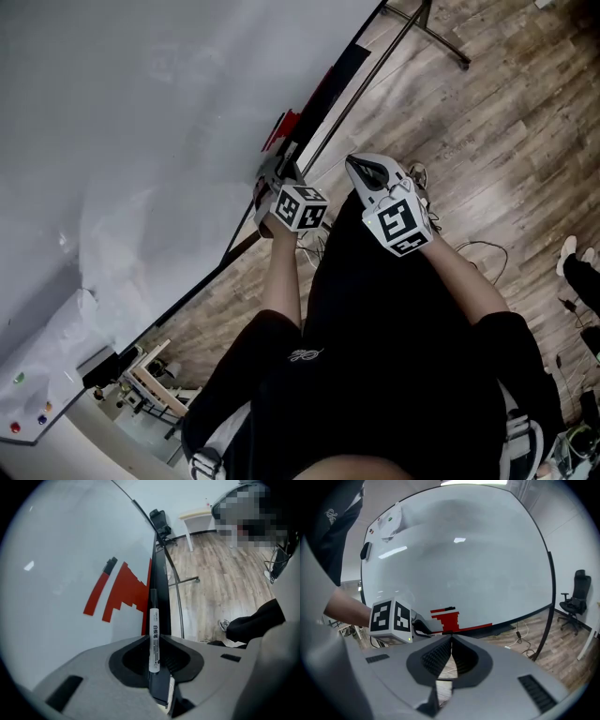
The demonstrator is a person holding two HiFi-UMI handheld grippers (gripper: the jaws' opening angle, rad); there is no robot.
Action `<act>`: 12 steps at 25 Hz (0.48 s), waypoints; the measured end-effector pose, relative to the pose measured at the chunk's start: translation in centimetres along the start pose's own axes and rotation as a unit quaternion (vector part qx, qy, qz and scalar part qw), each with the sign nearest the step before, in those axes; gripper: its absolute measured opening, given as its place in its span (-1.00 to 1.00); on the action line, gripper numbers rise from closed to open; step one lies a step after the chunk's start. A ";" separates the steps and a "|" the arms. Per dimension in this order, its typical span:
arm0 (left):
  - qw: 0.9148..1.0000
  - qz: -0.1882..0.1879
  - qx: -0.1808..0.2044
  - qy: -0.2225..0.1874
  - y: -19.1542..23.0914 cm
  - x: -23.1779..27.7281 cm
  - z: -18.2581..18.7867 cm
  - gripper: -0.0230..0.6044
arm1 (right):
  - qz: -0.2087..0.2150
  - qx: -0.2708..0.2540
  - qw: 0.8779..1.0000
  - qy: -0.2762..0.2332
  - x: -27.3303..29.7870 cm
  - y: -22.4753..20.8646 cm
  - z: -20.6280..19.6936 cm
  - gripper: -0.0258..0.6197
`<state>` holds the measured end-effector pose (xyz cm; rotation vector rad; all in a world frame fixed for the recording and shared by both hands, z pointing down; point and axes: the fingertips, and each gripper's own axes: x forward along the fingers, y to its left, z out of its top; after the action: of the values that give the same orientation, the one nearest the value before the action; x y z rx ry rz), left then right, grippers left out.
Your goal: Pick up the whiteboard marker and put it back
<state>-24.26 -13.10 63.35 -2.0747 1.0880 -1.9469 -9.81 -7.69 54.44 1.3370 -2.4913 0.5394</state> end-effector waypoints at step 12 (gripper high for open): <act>0.965 0.019 -0.185 -0.183 2.3 -7.3 3.9 -0.72 | 0.019 -0.007 1.000 -0.021 -0.9 0.5 1.9 -0.91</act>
<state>-21.19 -12.32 55.40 -2.4406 1.4674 -1.3379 -9.85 -7.62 52.26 1.3096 -2.5541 0.5065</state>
